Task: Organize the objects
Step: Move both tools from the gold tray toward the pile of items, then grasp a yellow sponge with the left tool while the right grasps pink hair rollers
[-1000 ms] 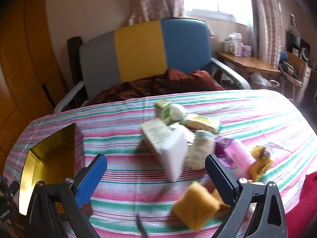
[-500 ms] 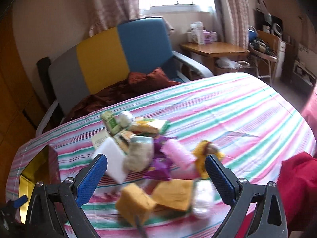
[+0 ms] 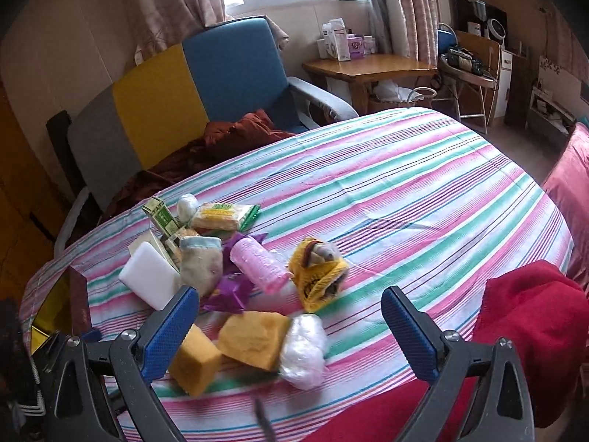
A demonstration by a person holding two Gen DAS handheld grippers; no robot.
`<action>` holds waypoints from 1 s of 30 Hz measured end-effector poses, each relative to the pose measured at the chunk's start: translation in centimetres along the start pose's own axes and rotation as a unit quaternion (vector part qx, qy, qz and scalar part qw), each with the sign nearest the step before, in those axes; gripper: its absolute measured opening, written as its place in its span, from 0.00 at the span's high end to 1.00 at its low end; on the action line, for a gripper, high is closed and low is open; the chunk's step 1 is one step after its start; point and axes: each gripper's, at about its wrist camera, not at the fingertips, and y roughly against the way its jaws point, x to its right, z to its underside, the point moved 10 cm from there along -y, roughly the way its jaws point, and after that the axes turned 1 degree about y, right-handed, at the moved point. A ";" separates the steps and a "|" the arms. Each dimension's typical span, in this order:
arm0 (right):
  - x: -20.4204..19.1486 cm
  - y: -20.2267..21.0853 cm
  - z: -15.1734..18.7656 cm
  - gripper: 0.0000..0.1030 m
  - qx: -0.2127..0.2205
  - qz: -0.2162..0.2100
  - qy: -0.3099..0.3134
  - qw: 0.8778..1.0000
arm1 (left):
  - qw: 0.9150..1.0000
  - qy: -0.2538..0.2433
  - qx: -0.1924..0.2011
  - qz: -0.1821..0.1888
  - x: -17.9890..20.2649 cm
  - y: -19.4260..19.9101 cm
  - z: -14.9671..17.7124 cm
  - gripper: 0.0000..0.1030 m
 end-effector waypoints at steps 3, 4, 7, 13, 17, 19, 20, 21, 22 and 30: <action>0.9 -0.2 0.1 0.02 -0.006 0.004 -0.005 1.000 | 0.999 -0.027 -0.012 0.014 2.0 -1.8 -0.3 0.00; 1.1 -0.3 0.1 0.02 -0.007 0.005 -0.007 1.000 | 0.999 -0.035 -0.014 0.017 2.5 -2.4 -0.4 0.00; 1.9 -0.5 0.1 0.02 -0.013 0.010 -0.011 1.000 | 0.998 -0.056 -0.027 0.020 3.9 -4.3 -0.4 0.00; 2.1 -1.7 0.9 0.02 -0.053 0.003 -0.001 0.999 | 0.995 -0.079 -0.057 0.000 4.4 -7.4 0.1 0.08; 0.4 -3.3 1.9 0.02 -0.101 -0.019 0.039 0.994 | 0.997 -0.026 -0.062 0.038 3.2 -7.6 0.9 0.39; -0.6 -4.0 2.3 0.02 -0.115 -0.024 0.053 0.992 | 0.998 -0.009 -0.052 0.043 2.3 -7.0 0.9 0.39; -1.0 -4.4 2.3 0.03 -0.121 -0.026 0.059 0.991 | 0.998 -0.004 -0.048 0.043 1.9 -6.6 0.9 0.40; -1.3 -4.7 2.1 0.03 -0.122 -0.025 0.067 0.990 | 0.998 0.003 -0.041 0.041 1.4 -6.2 1.0 0.40; -1.8 -5.3 1.8 0.04 -0.121 -0.022 0.077 0.989 | 0.999 0.008 -0.036 0.039 1.0 -5.8 1.1 0.40; -4.9 -9.4 0.2 0.14 -0.156 -0.005 0.153 0.976 | 0.999 0.049 -0.003 0.021 -1.9 -1.3 2.6 0.39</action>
